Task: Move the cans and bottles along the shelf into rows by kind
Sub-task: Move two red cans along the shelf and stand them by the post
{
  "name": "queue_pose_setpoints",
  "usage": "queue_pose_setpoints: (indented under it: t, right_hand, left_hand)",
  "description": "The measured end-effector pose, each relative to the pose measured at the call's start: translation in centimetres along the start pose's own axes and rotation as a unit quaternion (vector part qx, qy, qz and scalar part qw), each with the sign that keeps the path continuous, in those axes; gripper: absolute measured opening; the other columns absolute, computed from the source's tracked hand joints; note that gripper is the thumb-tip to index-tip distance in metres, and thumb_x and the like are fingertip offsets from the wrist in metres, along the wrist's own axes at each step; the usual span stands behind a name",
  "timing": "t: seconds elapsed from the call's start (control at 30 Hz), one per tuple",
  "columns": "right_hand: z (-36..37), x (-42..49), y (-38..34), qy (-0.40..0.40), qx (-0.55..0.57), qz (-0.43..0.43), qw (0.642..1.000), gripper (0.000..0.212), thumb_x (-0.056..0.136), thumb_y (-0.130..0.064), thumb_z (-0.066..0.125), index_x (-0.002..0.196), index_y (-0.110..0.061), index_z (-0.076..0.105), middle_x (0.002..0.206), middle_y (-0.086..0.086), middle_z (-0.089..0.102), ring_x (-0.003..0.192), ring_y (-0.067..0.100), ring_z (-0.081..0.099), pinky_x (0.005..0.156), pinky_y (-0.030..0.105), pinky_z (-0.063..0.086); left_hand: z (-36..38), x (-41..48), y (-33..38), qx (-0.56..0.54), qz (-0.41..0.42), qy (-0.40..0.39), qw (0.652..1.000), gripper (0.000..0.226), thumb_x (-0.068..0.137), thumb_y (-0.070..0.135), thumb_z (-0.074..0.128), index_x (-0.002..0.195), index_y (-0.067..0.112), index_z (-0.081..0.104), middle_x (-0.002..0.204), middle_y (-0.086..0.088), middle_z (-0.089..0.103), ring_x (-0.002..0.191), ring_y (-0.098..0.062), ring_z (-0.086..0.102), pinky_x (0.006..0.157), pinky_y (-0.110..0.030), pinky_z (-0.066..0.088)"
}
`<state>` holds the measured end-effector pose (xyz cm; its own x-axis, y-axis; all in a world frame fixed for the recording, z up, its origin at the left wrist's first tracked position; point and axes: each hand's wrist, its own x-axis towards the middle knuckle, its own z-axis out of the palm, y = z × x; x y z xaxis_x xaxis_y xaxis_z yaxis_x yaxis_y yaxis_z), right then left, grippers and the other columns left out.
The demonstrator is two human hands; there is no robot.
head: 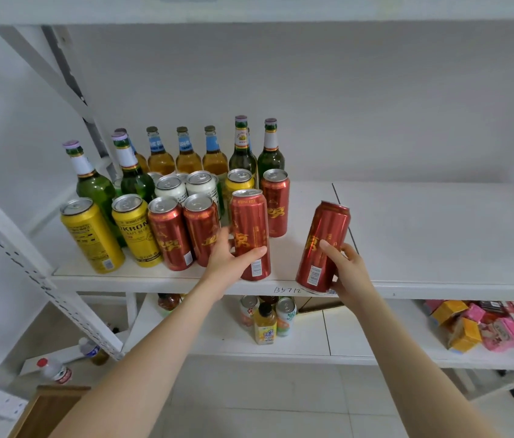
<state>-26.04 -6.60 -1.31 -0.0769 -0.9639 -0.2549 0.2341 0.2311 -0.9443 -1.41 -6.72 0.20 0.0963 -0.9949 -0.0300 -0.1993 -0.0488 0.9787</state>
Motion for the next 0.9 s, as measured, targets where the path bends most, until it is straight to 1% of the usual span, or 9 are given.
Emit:
queue_pose_setpoints:
  t: [0.13,0.2,0.27,0.37,0.47,0.6,0.63,0.77,0.9]
  right_hand:
    - [-0.4,-0.7,-0.2,0.018,0.026,-0.005,0.999,0.057,0.076,-0.033,0.08,0.124,-0.016,0.055,0.116,0.01,0.069,0.106,0.028,0.068,0.082,0.054,0.057]
    - [-1.0,-0.9,-0.4,0.029,0.029,-0.01,0.999,0.057,0.078,-0.03,0.08,0.126,-0.015,0.054,0.118,0.012,0.068,0.107,0.029,0.067,0.083,0.054,0.057]
    - [-1.9,-1.1,-0.8,0.036,0.028,-0.012,0.999,0.055,0.08,-0.028,0.08,0.126,-0.014,0.054,0.119,0.013,0.067,0.107,0.029,0.066,0.087,0.056,0.056]
    - [-4.0,-1.5,-1.6,0.043,0.034,-0.015,0.998,0.051,0.081,-0.025,0.079,0.124,-0.013,0.055,0.117,0.012,0.067,0.104,0.026,0.067,0.08,0.051,0.058]
    - [-6.8,-1.9,-2.6,0.042,0.033,-0.016,0.998,0.052,0.081,-0.023,0.079,0.126,-0.013,0.054,0.117,0.012,0.067,0.104,0.026,0.067,0.078,0.049,0.057]
    - [-11.4,-2.8,-4.0,0.036,0.014,-0.022,0.999,0.056,0.081,-0.025,0.078,0.129,-0.014,0.052,0.119,0.011,0.065,0.104,0.026,0.066,0.076,0.047,0.055]
    - [-12.7,-3.1,-4.5,0.038,0.007,-0.024,0.999,0.056,0.081,-0.026,0.078,0.129,-0.014,0.051,0.12,0.01,0.065,0.103,0.025,0.065,0.077,0.047,0.055]
    - [-18.5,-4.2,-6.1,0.043,-0.014,-0.019,0.999,0.061,0.081,-0.025,0.079,0.133,-0.014,0.049,0.122,0.009,0.063,0.106,0.026,0.064,0.093,0.059,0.052]
    - [-23.9,-4.2,-7.6,0.056,-0.013,-0.025,0.998,0.058,0.079,-0.023,0.081,0.129,-0.015,0.053,0.116,0.008,0.065,0.1,0.022,0.067,0.083,0.049,0.057]
  left_hand:
    - [0.6,-0.1,0.4,-0.018,-0.018,-0.027,0.999,0.073,0.073,0.039,0.084,0.133,0.035,0.045,0.127,0.006,0.062,0.116,-0.014,0.06,0.097,-0.044,0.052]
    - [1.3,-0.2,0.7,-0.027,-0.018,-0.039,0.999,0.073,0.074,0.036,0.084,0.136,0.034,0.045,0.125,0.006,0.064,0.114,-0.012,0.061,0.092,-0.038,0.053]
    - [2.3,-0.4,1.0,-0.036,-0.015,-0.051,0.998,0.071,0.074,0.034,0.084,0.134,0.036,0.046,0.121,0.009,0.065,0.111,-0.008,0.062,0.084,-0.03,0.053]
    - [4.3,-0.9,1.6,-0.044,-0.019,-0.068,0.997,0.063,0.074,0.033,0.084,0.125,0.043,0.048,0.12,0.01,0.065,0.109,-0.007,0.062,0.085,-0.03,0.052]
    - [7.0,-1.8,2.2,-0.041,-0.014,-0.078,0.996,0.059,0.074,0.033,0.084,0.116,0.052,0.047,0.117,0.012,0.065,0.108,-0.004,0.061,0.078,-0.025,0.05]
    - [11.7,-3.3,3.2,-0.05,-0.017,-0.064,0.997,0.064,0.074,0.031,0.085,0.124,0.044,0.047,0.117,0.009,0.066,0.104,-0.005,0.063,0.073,-0.023,0.052]
    - [13.2,-3.8,3.4,-0.054,-0.02,-0.06,0.997,0.064,0.074,0.031,0.085,0.124,0.042,0.047,0.117,0.007,0.066,0.104,-0.006,0.064,0.074,-0.025,0.053]
    - [19.0,-5.5,4.4,-0.061,-0.035,-0.054,0.996,0.062,0.073,0.031,0.085,0.123,0.037,0.048,0.117,0.004,0.067,0.104,-0.013,0.066,0.085,-0.038,0.055]
    - [24.0,-5.6,5.5,-0.062,-0.033,-0.066,0.995,0.059,0.073,0.031,0.085,0.119,0.04,0.048,0.115,0.005,0.067,0.103,-0.013,0.066,0.082,-0.037,0.056]
